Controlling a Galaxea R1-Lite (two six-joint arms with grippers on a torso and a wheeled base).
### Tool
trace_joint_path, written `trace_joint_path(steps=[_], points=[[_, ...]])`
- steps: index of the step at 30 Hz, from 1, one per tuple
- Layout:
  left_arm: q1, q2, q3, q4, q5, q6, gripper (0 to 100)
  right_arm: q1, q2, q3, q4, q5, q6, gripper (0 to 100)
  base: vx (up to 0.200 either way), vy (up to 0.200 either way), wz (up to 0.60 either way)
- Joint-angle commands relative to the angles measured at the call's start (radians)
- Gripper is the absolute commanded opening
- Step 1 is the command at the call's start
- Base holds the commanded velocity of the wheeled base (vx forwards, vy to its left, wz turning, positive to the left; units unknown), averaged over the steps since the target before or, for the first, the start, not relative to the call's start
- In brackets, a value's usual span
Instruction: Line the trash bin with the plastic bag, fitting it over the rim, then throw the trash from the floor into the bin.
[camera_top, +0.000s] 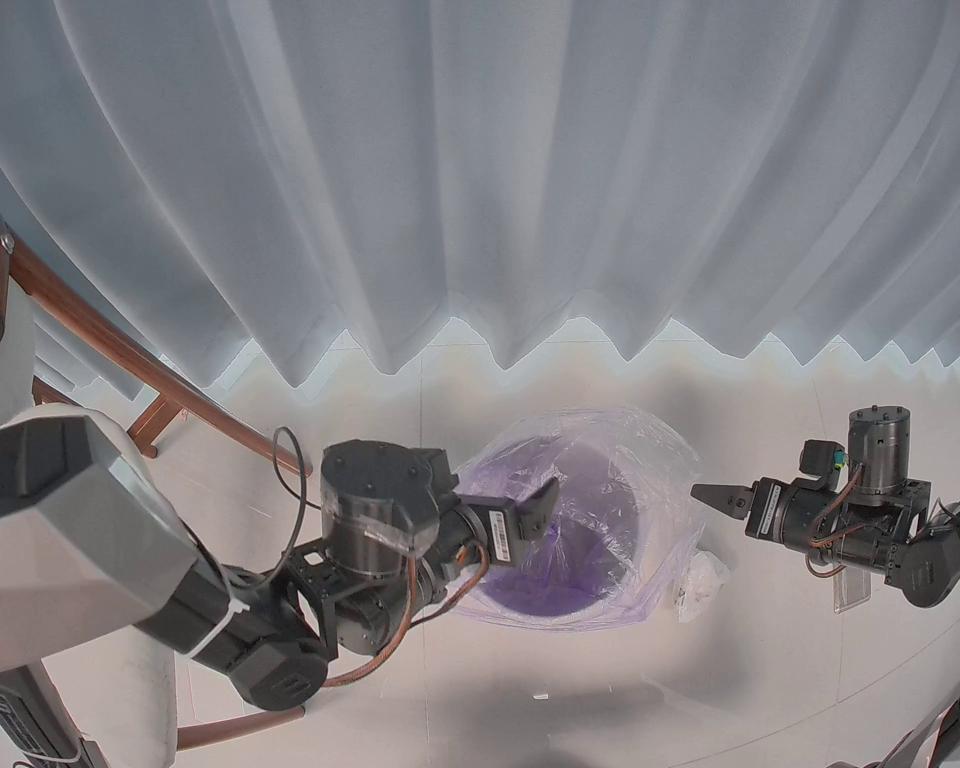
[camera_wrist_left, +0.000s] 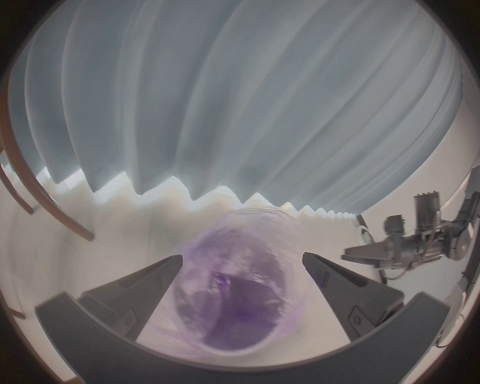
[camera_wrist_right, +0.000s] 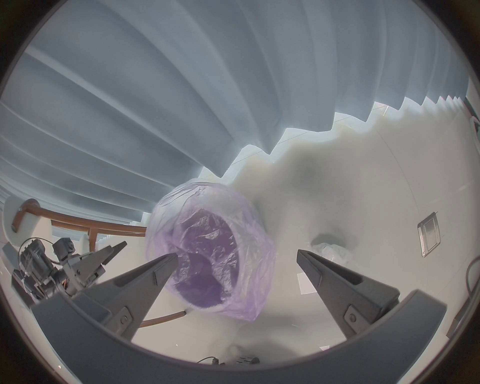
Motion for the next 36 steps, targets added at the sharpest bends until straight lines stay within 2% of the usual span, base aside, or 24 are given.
trace_joint_path(steps=[1,6,11,17,23,30,31,36], points=[[0.080,0.091,-0.044,-0.001,0.008,0.034,100,-0.010,0.095,-0.036,-0.007,-0.010,-0.009,100,0.000,0.000,0.00],[0.113,0.110,-0.056,-0.010,-0.015,0.086,100,-0.010,0.104,-0.036,-0.009,-0.011,-0.007,100,0.000,0.000,0.00],[0.124,0.171,-0.077,-0.081,-0.032,0.119,100,-0.009,0.110,-0.028,-0.010,-0.011,-0.007,100,0.000,0.000,0.00],[0.170,0.226,-0.105,-0.090,-0.032,0.122,100,-0.009,0.147,-0.057,-0.013,-0.011,-0.007,100,0.000,0.000,0.00],[0.224,0.257,-0.180,-0.088,-0.032,0.122,100,-0.009,0.208,-0.072,-0.093,-0.013,-0.009,100,0.000,0.000,0.00],[0.219,0.291,-0.214,-0.093,-0.032,0.119,100,-0.007,0.260,-0.072,-0.151,-0.036,-0.007,100,0.000,0.000,0.00],[0.218,0.294,-0.214,-0.096,-0.035,0.119,0,-0.007,0.262,-0.072,-0.156,-0.036,-0.007,100,0.000,0.000,0.00],[0.196,0.311,-0.219,-0.113,-0.036,0.119,0,-0.007,0.265,-0.065,-0.157,-0.036,-0.006,100,0.000,0.000,0.00]])
